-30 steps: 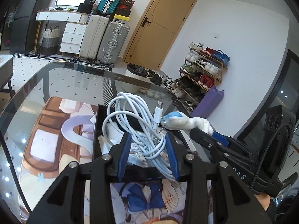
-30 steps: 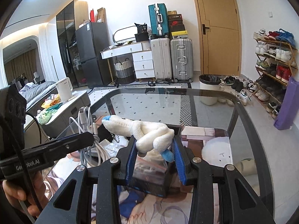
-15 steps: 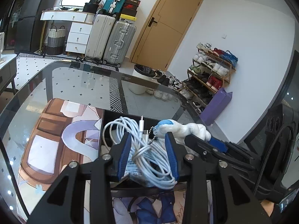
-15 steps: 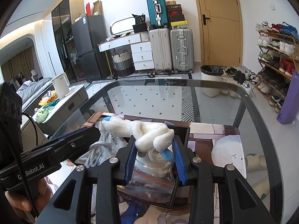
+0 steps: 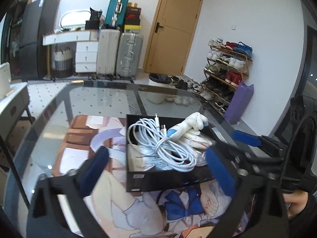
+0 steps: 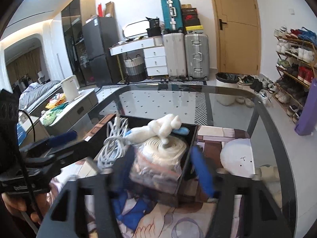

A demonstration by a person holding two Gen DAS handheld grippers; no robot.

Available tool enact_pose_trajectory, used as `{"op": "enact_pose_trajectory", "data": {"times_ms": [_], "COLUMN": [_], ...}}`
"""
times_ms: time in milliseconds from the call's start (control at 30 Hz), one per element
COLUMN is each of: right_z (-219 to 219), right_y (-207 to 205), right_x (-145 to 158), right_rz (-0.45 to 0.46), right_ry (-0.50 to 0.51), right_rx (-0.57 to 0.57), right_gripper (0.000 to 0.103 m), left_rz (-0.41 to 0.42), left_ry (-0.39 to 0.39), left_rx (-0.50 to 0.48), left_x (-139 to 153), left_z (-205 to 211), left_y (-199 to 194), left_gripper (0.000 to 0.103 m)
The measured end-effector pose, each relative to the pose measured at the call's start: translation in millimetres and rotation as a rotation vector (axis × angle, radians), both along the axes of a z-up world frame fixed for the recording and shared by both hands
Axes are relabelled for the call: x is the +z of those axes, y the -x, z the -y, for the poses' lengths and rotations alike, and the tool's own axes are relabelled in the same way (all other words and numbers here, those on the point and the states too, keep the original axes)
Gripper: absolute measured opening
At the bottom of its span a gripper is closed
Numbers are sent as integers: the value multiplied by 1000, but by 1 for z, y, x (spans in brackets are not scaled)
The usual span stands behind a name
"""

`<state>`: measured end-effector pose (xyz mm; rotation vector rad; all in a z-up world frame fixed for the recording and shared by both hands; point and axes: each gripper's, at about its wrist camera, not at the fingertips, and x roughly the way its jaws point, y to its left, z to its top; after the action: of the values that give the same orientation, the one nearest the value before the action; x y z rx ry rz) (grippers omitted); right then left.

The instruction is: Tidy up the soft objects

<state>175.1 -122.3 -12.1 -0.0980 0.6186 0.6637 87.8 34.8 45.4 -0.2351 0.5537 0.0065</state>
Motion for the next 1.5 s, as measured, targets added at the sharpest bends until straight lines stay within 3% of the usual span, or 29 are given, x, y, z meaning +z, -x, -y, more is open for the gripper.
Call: {"op": "enact_pose_trajectory", "data": {"times_ms": [200, 367, 700, 1500], "right_z": [1, 7, 18, 15], "right_y": [24, 31, 41, 56], "right_x": [-1, 1, 0, -7], "right_rz": [64, 83, 117, 193], "right_ry": [43, 0, -44, -50], "right_rx": [42, 49, 44, 65], "right_gripper": [99, 102, 102, 102], "left_rz": [17, 35, 42, 67], "left_ry": [-79, -120, -177, -209], "left_rx": [1, 26, 66, 113], "left_x": [4, 5, -8, -19], "left_z": [6, 5, 4, 7], "left_y": [16, 19, 19, 21], "left_gripper": [103, 103, 103, 103]}}
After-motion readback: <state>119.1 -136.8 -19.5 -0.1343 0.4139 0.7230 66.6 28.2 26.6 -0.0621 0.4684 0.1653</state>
